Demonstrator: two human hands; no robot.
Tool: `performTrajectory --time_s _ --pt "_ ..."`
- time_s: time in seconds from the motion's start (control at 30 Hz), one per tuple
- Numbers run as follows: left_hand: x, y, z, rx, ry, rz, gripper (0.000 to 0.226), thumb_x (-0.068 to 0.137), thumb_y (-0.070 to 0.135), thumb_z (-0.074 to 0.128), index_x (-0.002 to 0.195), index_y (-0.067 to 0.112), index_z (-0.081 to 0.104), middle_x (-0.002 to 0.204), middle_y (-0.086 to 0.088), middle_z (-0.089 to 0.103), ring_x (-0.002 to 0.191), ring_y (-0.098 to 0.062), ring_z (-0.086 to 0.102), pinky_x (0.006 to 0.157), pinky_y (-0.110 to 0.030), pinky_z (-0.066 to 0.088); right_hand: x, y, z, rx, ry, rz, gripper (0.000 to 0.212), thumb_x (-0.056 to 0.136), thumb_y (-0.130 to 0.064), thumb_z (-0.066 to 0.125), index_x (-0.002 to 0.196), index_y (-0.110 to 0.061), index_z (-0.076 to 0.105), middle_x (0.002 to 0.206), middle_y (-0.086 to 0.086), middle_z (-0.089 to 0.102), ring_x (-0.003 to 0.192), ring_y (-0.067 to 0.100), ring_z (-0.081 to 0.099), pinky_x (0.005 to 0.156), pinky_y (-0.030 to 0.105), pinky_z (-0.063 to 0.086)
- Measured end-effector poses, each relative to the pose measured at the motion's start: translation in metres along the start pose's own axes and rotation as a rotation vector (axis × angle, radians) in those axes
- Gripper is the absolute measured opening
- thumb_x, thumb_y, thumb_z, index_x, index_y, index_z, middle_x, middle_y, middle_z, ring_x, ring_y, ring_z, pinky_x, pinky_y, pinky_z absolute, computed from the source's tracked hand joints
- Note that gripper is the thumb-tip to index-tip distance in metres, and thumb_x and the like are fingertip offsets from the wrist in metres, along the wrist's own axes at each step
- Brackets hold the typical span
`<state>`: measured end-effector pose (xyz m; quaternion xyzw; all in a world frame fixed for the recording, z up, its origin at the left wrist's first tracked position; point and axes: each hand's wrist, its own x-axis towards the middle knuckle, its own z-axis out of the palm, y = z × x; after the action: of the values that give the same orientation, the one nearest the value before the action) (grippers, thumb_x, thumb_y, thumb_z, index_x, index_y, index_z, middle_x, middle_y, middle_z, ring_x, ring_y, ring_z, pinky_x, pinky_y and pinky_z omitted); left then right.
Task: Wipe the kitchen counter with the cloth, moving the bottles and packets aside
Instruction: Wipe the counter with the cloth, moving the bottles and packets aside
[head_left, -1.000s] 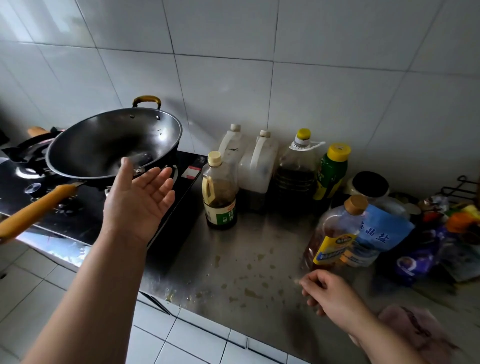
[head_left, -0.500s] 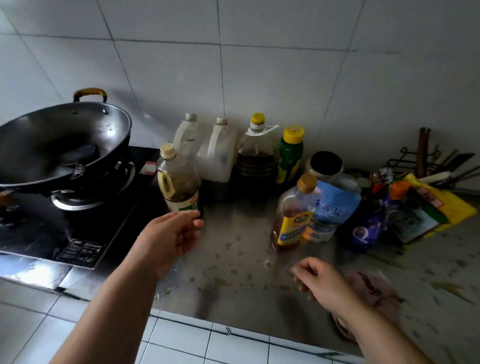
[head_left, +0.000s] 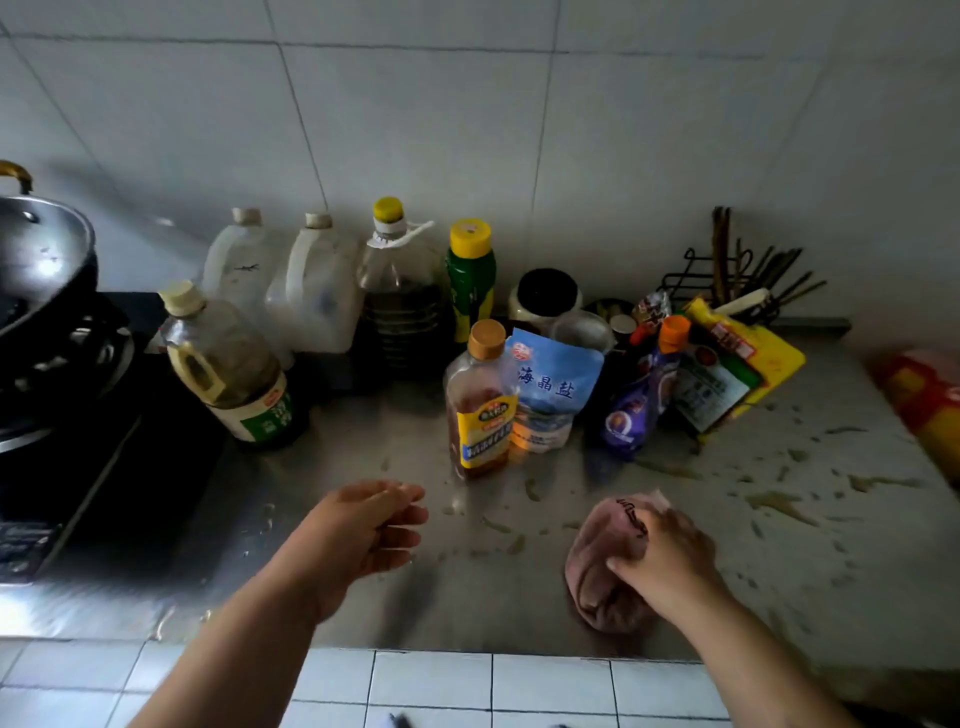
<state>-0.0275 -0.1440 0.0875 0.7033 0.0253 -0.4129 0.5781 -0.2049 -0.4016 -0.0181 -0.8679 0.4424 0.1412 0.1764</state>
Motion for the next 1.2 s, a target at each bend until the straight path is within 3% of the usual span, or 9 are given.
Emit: performTrajectory --time_s 0.17,0.27,0.3,0.43,0.53,0.63,0.9,1.07,1.2 --pt "0.009 -0.010 0.020 0.059 -0.023 -0.051 0.020 0.094 0.020 0.054 0.101 0.008 0.068 0.093 -0.014 0.070 0.075 -0.024 0.063 0.065 -0.033 0.052 0.004 0.018 0.009 0.024 0.048 -0.013 0.004 0.090 -0.038 0.055 0.086 -0.036 0.056 0.124 0.000 0.052 0.111 0.028 0.046 0.093 0.032 0.043" --pt "0.012 -0.016 0.036 0.091 -0.024 -0.084 0.020 0.093 0.020 0.055 0.102 0.007 0.068 0.094 -0.014 0.070 0.078 -0.025 0.062 0.069 -0.034 0.051 0.011 0.021 0.006 0.142 0.100 -0.063 0.012 0.090 -0.033 0.058 0.079 -0.032 0.053 0.109 0.003 0.060 0.099 0.029 0.055 0.086 0.034 0.046" --pt "0.012 -0.017 0.040 0.099 -0.027 -0.094 0.020 0.092 0.020 0.056 0.103 0.007 0.068 0.094 -0.014 0.070 0.078 -0.025 0.061 0.069 -0.034 0.050 0.014 0.021 0.004 0.190 0.107 -0.051 0.006 0.087 -0.033 0.062 0.087 -0.030 0.056 0.109 0.004 0.061 0.099 0.028 0.056 0.087 0.035 0.047" --pt "0.015 -0.022 0.058 0.110 -0.026 -0.119 0.020 0.091 0.020 0.058 0.102 0.007 0.067 0.091 -0.013 0.070 0.079 -0.026 0.060 0.072 -0.035 0.050 0.030 0.029 0.005 0.161 0.030 0.015 0.052 0.081 -0.045 0.067 0.126 -0.023 0.053 0.120 0.005 0.059 0.109 0.026 0.059 0.093 0.034 0.049" --pt "0.017 -0.025 0.066 0.126 -0.018 -0.127 0.019 0.091 0.020 0.058 0.101 0.008 0.068 0.092 -0.012 0.071 0.079 -0.026 0.060 0.077 -0.037 0.050 0.033 0.025 -0.004 0.080 -0.046 -0.077 0.031 0.085 -0.044 0.062 0.109 -0.026 0.060 0.113 0.004 0.064 0.104 0.026 0.061 0.087 0.031 0.049" --pt "0.018 -0.026 0.072 0.170 -0.021 -0.113 0.018 0.091 0.020 0.058 0.103 0.010 0.067 0.096 -0.012 0.072 0.080 -0.024 0.061 0.079 -0.037 0.051 0.030 0.013 -0.017 0.305 -0.058 -0.232 0.014 0.084 -0.039 0.064 0.088 -0.030 0.056 0.098 -0.001 0.066 0.092 0.020 0.061 0.080 0.033 0.049" --pt "0.018 -0.033 0.092 0.328 -0.256 -0.009 0.056 0.075 0.027 0.077 0.123 0.038 0.051 0.117 0.007 0.062 0.101 -0.007 0.062 0.077 -0.020 0.054 -0.008 -0.037 -0.070 0.816 -0.376 -0.551 0.013 0.085 -0.022 0.071 0.090 -0.024 0.059 0.078 -0.014 0.065 0.072 -0.003 0.055 0.068 0.016 0.043" --pt "0.018 -0.033 0.088 0.274 -0.010 0.144 0.006 0.085 0.018 0.066 0.090 0.016 0.068 0.080 0.001 0.069 0.075 -0.010 0.062 0.081 -0.034 0.052 -0.011 -0.051 -0.075 1.050 -0.475 -0.529 0.046 0.069 -0.011 0.083 0.106 -0.025 0.059 0.102 -0.002 0.071 0.094 0.012 0.068 0.084 0.031 0.056" --pt "0.013 -0.025 0.064 0.065 0.129 0.183 0.008 0.092 0.020 0.057 0.087 0.018 0.064 0.084 -0.002 0.069 0.083 -0.015 0.063 0.081 -0.036 0.049 -0.004 -0.056 -0.065 0.891 -0.488 -0.509 0.068 0.069 -0.011 0.084 0.125 -0.028 0.049 0.115 0.000 0.064 0.098 0.014 0.065 0.083 0.033 0.056"
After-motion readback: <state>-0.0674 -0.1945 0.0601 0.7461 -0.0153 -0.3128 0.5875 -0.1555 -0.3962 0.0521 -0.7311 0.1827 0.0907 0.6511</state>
